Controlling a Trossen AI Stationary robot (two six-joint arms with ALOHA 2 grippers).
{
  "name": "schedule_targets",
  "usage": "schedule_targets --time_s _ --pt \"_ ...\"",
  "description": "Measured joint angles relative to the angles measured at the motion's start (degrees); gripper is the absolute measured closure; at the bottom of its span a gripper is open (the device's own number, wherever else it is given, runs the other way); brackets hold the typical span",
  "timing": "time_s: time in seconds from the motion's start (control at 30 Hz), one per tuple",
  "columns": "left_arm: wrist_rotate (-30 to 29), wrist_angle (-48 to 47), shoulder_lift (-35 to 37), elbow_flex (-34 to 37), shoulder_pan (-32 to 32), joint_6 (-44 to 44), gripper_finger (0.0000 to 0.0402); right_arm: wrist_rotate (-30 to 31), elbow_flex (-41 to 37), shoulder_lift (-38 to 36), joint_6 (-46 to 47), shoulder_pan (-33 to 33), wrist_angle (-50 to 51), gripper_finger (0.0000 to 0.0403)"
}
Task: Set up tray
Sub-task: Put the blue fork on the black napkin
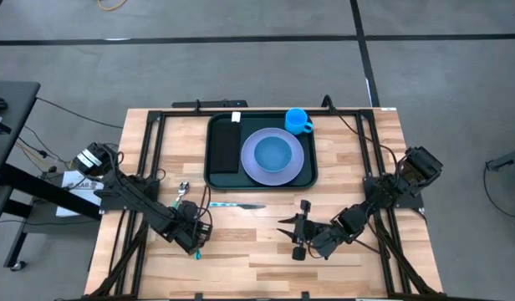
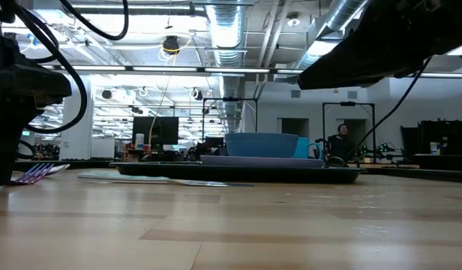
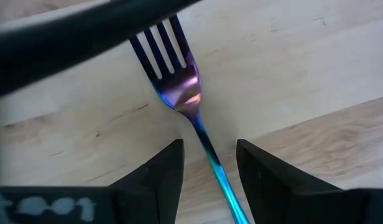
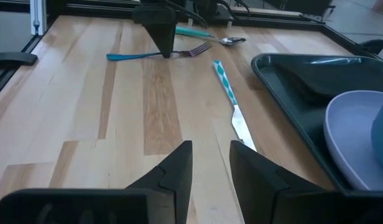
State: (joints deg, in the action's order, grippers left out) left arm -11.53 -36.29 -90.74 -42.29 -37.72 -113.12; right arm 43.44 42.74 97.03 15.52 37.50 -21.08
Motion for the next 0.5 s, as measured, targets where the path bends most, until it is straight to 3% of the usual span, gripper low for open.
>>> schedule_targets --time_s 0.23,0.5 --pt "-0.6 -0.3 -0.1 0.1 0.0 -1.7 0.0268 0.0 0.0 0.0 0.0 0.0 0.0 0.0303" --pt "-0.3 -0.9 -0.2 0.2 0.0 -6.0 0.0329 -0.1 0.0 0.0 0.0 0.0 0.0 0.0303"
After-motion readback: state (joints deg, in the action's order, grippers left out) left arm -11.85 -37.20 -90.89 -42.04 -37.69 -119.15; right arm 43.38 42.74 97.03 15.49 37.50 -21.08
